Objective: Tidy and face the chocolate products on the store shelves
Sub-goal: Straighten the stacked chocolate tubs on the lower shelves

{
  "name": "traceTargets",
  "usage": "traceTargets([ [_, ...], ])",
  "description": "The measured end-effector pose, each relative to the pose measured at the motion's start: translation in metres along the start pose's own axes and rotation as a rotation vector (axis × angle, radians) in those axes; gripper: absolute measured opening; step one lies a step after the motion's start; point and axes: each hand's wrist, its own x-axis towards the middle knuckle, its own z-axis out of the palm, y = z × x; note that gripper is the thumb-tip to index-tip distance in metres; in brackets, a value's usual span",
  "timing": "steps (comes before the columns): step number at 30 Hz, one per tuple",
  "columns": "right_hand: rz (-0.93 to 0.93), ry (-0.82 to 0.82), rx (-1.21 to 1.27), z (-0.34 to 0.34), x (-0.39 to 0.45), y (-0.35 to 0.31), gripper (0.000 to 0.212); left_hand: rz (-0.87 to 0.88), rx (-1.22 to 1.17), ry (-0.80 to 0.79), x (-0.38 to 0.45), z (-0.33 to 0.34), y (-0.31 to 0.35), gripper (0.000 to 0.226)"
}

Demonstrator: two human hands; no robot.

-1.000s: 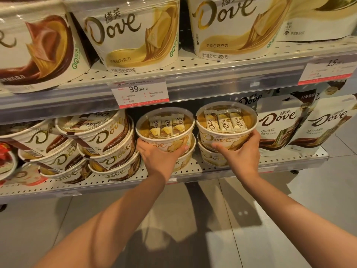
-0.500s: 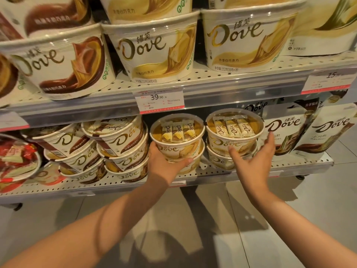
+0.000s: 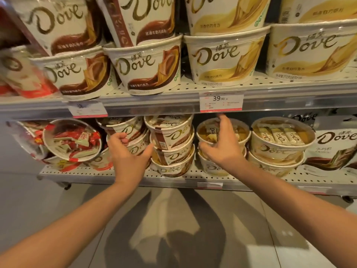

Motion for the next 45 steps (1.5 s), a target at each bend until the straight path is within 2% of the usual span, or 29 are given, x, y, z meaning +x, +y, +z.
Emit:
traceTargets([
  [5,0.012,-0.191,-0.051,0.02,0.021,-0.007,0.101,-0.087,0.099,0.088,0.027,-0.015,-0.035,0.089],
  [9,-0.006,-0.28,-0.25,0.027,0.032,-0.01,0.111,-0.178,0.066,-0.06,0.054,-0.018,-0.064,0.12],
  [11,0.035,-0.31,-0.222,0.032,0.036,-0.015,0.116,-0.235,0.001,-0.129,0.066,-0.014,-0.073,0.128],
  [13,0.079,-0.316,-0.084,0.039,0.042,-0.014,0.122,-0.295,-0.055,-0.153,0.074,-0.008,-0.075,0.132],
  [15,0.115,-0.338,0.037,0.043,0.05,-0.013,0.114,-0.313,-0.041,-0.137,0.081,-0.002,-0.075,0.135],
  [17,0.138,-0.378,0.087,0.044,0.051,-0.018,0.085,-0.302,-0.01,-0.107,0.086,0.003,-0.077,0.138],
  [19,0.15,-0.393,0.1,0.044,0.053,-0.019,0.076,-0.307,-0.021,-0.095,0.089,0.006,-0.079,0.141],
  [21,0.172,-0.369,0.119,0.046,0.053,-0.02,0.074,-0.307,-0.055,-0.101,0.088,0.006,-0.08,0.138],
  [24,0.188,-0.322,0.119,0.051,0.052,-0.018,0.087,-0.232,-0.017,-0.111,0.084,-0.002,-0.082,0.115],
  [27,0.172,-0.265,0.125,0.054,0.051,-0.017,0.093,-0.177,-0.023,-0.148,0.082,-0.011,-0.086,0.104],
  [33,0.218,-0.193,0.059,0.066,0.047,-0.019,0.114,-0.171,-0.043,-0.332,0.094,-0.025,-0.084,0.089],
  [38,0.198,0.05,0.04,0.087,0.03,-0.029,0.11,-0.185,-0.101,-0.433,0.098,-0.031,-0.087,0.078],
  [41,0.148,0.097,0.063,0.092,0.027,-0.03,0.114,-0.182,-0.128,-0.388,0.094,-0.027,-0.088,0.08],
  [43,0.151,0.036,0.127,0.086,0.027,-0.028,0.117,-0.182,-0.123,-0.337,0.089,-0.024,-0.088,0.095],
  [45,0.153,-0.049,0.13,0.072,0.027,-0.026,0.111,-0.167,-0.086,-0.308,0.085,-0.02,-0.088,0.115],
])
